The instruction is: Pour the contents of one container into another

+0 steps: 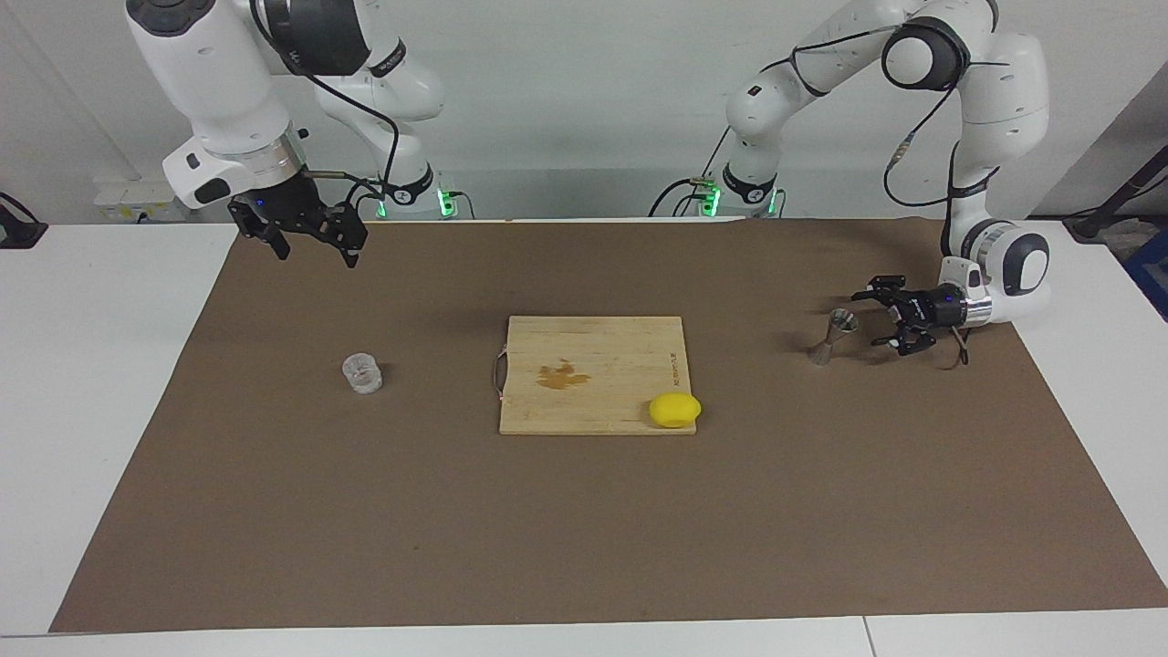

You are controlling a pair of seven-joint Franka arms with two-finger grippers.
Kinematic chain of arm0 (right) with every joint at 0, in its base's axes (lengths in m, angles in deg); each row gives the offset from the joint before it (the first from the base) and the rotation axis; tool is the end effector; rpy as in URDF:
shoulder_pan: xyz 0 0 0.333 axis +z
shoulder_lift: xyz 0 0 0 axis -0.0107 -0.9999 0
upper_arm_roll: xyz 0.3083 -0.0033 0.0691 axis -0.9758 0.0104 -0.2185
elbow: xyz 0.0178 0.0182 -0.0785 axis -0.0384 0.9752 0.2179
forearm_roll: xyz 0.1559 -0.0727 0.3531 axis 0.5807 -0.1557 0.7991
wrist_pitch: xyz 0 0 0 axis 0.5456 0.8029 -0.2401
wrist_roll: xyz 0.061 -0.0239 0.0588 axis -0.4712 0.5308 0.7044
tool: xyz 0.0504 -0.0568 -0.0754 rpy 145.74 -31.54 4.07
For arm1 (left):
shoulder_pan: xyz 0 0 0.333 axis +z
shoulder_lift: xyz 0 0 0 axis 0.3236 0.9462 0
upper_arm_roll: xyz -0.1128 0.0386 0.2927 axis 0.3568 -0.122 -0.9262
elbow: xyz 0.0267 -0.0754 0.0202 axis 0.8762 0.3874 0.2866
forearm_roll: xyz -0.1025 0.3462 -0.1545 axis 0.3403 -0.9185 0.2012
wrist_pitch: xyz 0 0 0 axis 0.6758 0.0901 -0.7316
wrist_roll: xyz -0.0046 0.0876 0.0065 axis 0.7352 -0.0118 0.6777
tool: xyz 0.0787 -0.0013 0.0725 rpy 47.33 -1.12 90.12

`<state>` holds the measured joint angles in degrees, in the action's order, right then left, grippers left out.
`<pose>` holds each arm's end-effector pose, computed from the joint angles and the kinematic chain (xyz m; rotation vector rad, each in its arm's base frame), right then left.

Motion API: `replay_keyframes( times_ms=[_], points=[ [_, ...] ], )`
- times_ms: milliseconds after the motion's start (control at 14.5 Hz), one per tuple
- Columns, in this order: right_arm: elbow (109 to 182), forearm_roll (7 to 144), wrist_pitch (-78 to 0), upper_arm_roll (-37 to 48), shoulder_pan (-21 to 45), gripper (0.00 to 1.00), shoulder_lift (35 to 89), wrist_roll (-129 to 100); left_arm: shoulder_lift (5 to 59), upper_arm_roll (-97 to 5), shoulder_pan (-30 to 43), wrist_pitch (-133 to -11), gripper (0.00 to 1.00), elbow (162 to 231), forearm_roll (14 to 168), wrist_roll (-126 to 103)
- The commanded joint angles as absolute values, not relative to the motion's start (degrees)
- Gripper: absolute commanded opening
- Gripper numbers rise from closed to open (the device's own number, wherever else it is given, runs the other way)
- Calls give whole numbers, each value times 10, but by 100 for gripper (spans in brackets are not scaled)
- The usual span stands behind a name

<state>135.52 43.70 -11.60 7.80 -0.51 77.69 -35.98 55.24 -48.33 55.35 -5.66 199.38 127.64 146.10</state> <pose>0.5488 0.0363 0.5983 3.1018 -0.2500 -0.0898 0.4810 0.2018 0.2098 1.2986 -1.0805 1.1549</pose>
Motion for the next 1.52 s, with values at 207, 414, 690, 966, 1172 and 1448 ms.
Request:
replay_keyframes(
  times_ms=[207, 414, 690, 966, 1172, 1448],
  points=[
    [1369, 437, -118, 75, -11, 100, 790, -352, 541, -489, 510, -36, 100, 1999, 1322, 1481],
    [1369, 437, -118, 75, -11, 100, 790, -352, 541, -489, 496, -35, 100, 1998, 1333, 1481],
    [1369, 437, -118, 75, -11, 100, 790, -352, 539, -488, 492, -34, 100, 1986, 1337, 1475],
    [1369, 437, -119, 75, -11, 100, 790, -352, 520, -489, 488, -32, 100, 1986, 1337, 1474],
    [1369, 437, -118, 75, -11, 100, 790, -352, 520, -491, 478, -39, 100, 1986, 1334, 1473],
    [1369, 437, -118, 75, -11, 100, 790, -352, 519, -493, 477, -52, 100, 1991, 1329, 1475]
  ],
)
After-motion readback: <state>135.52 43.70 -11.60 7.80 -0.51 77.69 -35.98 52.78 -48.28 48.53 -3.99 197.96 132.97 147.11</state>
